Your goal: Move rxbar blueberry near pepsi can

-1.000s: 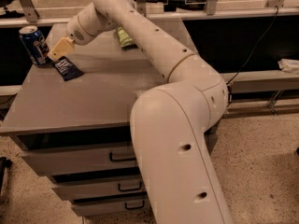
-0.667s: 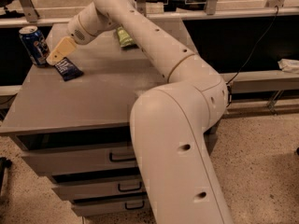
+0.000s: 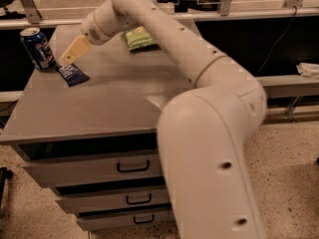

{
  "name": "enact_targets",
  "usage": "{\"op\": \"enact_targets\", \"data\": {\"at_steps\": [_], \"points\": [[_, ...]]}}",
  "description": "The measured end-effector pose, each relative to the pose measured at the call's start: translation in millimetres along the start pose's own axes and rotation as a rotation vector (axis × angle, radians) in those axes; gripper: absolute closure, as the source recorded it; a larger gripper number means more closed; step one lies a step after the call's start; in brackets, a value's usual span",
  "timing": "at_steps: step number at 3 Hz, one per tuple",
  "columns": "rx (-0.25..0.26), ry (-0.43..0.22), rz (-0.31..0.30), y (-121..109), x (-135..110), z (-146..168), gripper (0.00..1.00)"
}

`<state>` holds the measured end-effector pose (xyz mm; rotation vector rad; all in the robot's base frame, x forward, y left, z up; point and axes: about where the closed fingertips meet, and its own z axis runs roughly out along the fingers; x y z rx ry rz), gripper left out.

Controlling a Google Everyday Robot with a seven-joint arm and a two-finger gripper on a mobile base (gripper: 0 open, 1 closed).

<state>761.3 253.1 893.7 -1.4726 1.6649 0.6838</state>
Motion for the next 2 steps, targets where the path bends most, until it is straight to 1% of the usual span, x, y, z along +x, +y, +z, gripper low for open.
{"op": "enact_targets", "data": {"at_steps": [1, 2], "points": [[0.075, -0.032, -0.026, 4, 0, -57, 0.0], [0.2, -0.128, -0.074, 30, -26, -143, 0.0]]}}
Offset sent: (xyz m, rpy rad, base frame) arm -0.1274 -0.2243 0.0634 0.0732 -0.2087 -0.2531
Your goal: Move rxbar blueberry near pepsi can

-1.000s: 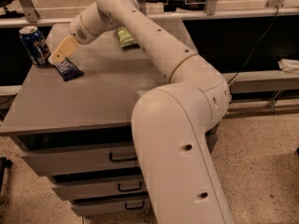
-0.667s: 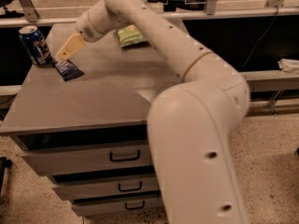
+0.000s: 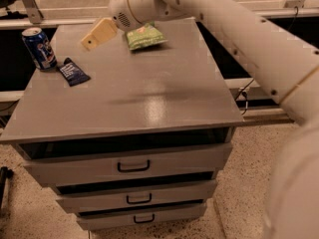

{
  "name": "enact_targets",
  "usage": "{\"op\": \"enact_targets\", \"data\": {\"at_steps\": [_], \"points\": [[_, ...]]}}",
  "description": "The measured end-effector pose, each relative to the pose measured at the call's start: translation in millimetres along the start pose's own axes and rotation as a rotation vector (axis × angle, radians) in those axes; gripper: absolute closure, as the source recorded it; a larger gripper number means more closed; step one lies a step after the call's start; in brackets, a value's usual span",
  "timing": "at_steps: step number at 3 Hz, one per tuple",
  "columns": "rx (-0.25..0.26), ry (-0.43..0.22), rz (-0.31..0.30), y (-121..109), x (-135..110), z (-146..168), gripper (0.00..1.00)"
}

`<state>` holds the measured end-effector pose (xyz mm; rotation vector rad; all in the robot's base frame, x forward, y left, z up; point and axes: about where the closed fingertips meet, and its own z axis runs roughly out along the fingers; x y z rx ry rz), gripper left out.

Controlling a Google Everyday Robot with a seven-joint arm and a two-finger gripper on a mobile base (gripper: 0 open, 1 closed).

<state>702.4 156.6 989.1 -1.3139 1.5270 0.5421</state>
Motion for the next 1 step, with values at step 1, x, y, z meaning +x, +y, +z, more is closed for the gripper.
{"op": "enact_targets", "data": {"at_steps": [1], "points": [[0.027, 0.047, 0.033, 1.1, 38.7, -23.0, 0.0]]}}
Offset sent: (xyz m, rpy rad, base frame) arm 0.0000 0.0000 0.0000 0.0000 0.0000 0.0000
